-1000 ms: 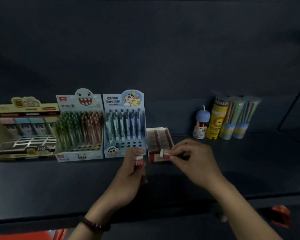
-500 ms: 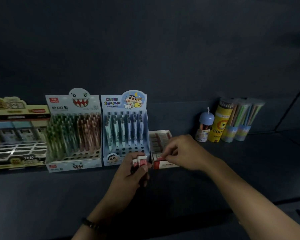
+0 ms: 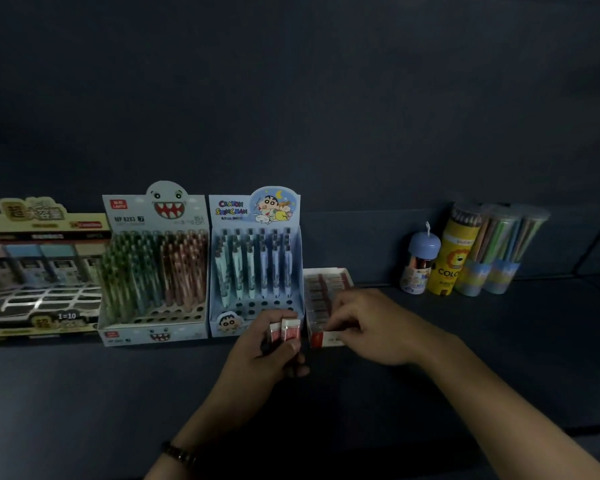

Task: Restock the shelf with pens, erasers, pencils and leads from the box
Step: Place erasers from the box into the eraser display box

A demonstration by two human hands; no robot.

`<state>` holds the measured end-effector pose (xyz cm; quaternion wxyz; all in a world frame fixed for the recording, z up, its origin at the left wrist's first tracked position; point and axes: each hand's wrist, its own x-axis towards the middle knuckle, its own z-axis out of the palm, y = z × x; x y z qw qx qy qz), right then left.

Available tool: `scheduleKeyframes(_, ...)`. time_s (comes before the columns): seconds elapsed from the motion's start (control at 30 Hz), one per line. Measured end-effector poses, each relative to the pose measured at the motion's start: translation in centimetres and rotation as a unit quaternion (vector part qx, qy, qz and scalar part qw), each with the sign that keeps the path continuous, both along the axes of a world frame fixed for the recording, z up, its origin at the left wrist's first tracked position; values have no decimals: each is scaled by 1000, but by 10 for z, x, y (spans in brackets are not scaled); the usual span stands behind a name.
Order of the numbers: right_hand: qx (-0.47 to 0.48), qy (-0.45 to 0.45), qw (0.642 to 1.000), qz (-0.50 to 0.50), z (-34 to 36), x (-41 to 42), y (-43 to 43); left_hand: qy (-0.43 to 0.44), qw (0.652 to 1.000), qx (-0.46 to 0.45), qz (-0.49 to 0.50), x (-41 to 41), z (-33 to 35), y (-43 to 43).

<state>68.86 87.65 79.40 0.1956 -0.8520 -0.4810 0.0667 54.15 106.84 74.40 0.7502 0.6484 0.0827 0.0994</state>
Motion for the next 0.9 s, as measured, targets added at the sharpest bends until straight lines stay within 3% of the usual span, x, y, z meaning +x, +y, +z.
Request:
scheduleKeyframes(0.07,25,-13,1000,-8,0,-3,-5,15,997,-70,7,0,5,0)
scheduleKeyframes(0.17,208,25,973,-98,-2,-20,-14,34,981,-191,9,0,16,-5)
scheduleKeyframes(0.23,303,86,939,-139,-3,-37,-17,28,985,-169,13,1,21,-12)
scheduleKeyframes(0.37,346,192,905,-157,-6,-61,-14,-13,991,-130,11,9,28,-31)
scheduleKeyframes(0.53,409,216,869,-177,-12,-71,-16,-37,985,-168,-17,12,30,-50)
scheduleKeyframes(0.73,423,338,820,-187,-5,-64,-26,-46,991,-123,-34,18,33,-52)
scheduleKeyframes(0.9,394,318,848,-156,-2,-54,-37,-72,995,63,-11,21,30,-50)
